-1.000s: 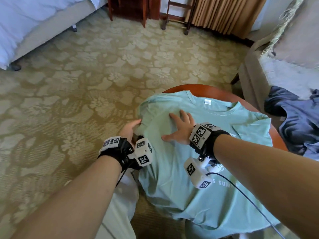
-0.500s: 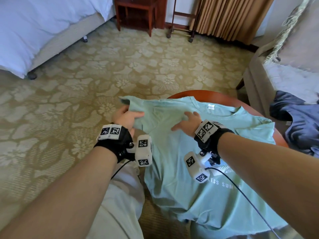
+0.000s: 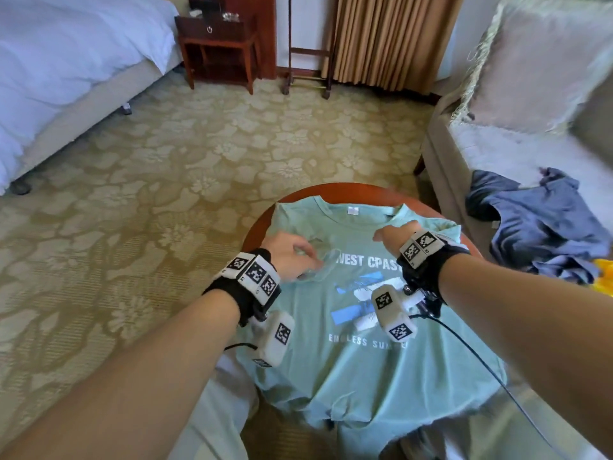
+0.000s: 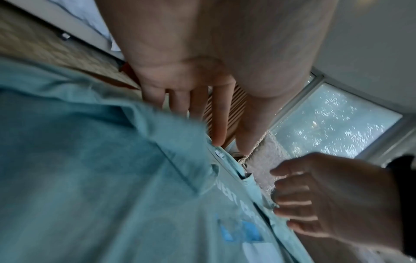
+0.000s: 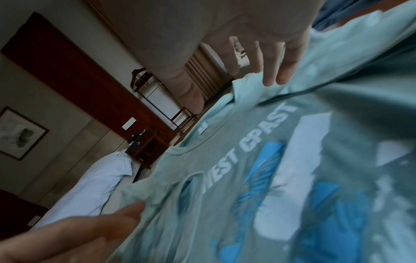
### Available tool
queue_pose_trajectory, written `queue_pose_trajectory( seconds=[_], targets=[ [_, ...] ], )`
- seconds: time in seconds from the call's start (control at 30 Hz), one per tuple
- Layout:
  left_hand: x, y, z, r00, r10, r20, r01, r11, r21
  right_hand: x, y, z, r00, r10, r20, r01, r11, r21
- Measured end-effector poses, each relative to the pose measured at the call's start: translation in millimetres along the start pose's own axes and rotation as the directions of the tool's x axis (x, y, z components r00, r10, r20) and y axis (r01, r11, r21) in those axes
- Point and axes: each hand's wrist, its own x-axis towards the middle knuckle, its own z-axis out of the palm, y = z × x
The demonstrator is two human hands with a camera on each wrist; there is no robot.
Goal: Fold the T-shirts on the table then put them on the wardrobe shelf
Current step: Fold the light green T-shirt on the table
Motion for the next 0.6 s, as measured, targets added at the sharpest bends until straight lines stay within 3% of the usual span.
queue_pose_trajectory(
  seconds=[0.07,0.13,0.2,0.27,0.33,0.43,0.6],
  targets=[
    [2.0,3.3,1.7,0.999,-0.007,-0.053,0.002,0.996,-0.084,6.4,14.4,-7.6,1.000,0.023,-0.018,-0.023,0.999,-0.023],
    [6.2,5.9,-0.2,0.990,-0.034,-0.136,0.021,0.995,-0.095,11.2,29.3,-14.1,0.995,0.047,-0.087,-0.060,0.985,-0.161],
    [13.5,6.0,-3.1,0.969,-0.085,-0.231,0.063,0.993,-0.103,25.4,44.0,-22.2,0.988,0.004,-0.157,-0.035,0.980,-0.196],
    [21.8,7.4,-6.9,0.934,-0.149,-0.324,0.113,0.985,-0.127,25.4,52.5,-36.7,0.993,0.028,-0.112,-0.040,0.994,-0.102],
    [29.3,11.6,-11.0,0.904,-0.203,-0.376,0.163,0.977,-0.135,30.7,61.0,-47.5,0.985,0.063,-0.160,-0.058,0.998,0.037],
    [44.3,13.5,-15.3,0.893,-0.265,-0.364,0.260,0.964,-0.064,42.2,70.3,-58.3,0.973,0.108,-0.206,-0.124,0.990,-0.065],
    [73.7,13.7,-16.0,0.875,-0.348,-0.336,0.360,0.932,-0.029,85.9,81.3,-55.2,0.935,0.194,-0.297,-0.172,0.980,0.098]
  ],
)
